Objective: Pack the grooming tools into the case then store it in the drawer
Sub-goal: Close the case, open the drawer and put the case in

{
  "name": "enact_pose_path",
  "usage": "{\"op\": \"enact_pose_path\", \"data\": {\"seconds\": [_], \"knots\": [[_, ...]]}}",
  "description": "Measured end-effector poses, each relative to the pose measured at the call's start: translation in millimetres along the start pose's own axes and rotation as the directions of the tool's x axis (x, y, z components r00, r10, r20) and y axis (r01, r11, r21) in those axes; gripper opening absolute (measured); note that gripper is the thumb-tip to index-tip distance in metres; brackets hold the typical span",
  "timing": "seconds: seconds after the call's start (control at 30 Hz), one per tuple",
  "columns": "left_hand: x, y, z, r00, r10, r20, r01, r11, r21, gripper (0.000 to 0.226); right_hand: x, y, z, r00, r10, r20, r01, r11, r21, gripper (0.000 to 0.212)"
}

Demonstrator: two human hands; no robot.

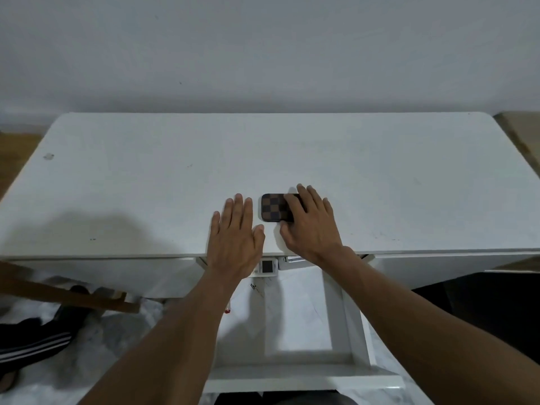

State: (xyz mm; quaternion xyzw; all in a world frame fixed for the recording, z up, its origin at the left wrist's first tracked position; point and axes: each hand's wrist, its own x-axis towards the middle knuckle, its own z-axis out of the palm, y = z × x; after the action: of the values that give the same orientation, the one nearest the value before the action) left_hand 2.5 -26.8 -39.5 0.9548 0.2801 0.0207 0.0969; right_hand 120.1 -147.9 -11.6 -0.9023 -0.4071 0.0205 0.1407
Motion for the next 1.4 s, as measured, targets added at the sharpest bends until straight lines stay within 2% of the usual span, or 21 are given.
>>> {"op": "enact_pose_path", "data": {"seconds": [0.23, 0.33, 0.43, 0.57, 0.67, 0.87, 1.03, 1.2, 1.4], "knots": [[-2, -3, 0, 0.999, 0.021, 0.030, -0.021, 1.000, 0.007, 0.071, 1, -1, -6, 0.999, 0.021, 0.031, -0.023, 0.999, 0.042, 0.049], [-5, -5, -1, 0.998, 0.045, 0.042, -0.046, 0.999, 0.004, 0.075, -9, -3, -12, 0.995, 0.048, 0.086, -0.053, 0.997, 0.057, 0.055], [-13, -8, 0, 0.997, 0.064, 0.035, -0.064, 0.998, -0.002, 0.075, -22, -8, -17, 0.983, 0.097, 0.158, -0.110, 0.991, 0.075, 0.063], [-27, -9, -1, 0.996, 0.072, 0.052, -0.071, 0.997, -0.013, 0.069, -36, -16, -23, 0.961, 0.176, 0.211, -0.191, 0.980, 0.055, 0.063], [-32, -11, -4, 0.991, 0.086, 0.099, -0.083, 0.996, -0.036, 0.060, -51, -22, -25, 0.962, 0.177, 0.209, -0.182, 0.983, 0.007, 0.060], [-49, -15, -3, 0.989, 0.113, 0.095, -0.110, 0.993, -0.039, 0.061, -96, -34, -17, 0.981, 0.132, 0.141, -0.127, 0.991, -0.039, 0.059], [-57, -17, -3, 0.986, 0.123, 0.111, -0.118, 0.992, -0.051, 0.063, -118, -36, 6, 0.962, 0.156, 0.223, -0.157, 0.988, -0.013, 0.062], [-60, -20, 1, 0.987, 0.138, 0.087, -0.135, 0.990, -0.046, 0.064, -127, -30, 37, 0.927, 0.166, 0.336, -0.165, 0.986, -0.033, 0.066], [-62, -23, 16, 0.991, 0.130, -0.029, -0.130, 0.991, -0.017, 0.068, -119, -21, 62, 0.894, 0.167, 0.415, -0.153, 0.986, -0.068, 0.066]]}}
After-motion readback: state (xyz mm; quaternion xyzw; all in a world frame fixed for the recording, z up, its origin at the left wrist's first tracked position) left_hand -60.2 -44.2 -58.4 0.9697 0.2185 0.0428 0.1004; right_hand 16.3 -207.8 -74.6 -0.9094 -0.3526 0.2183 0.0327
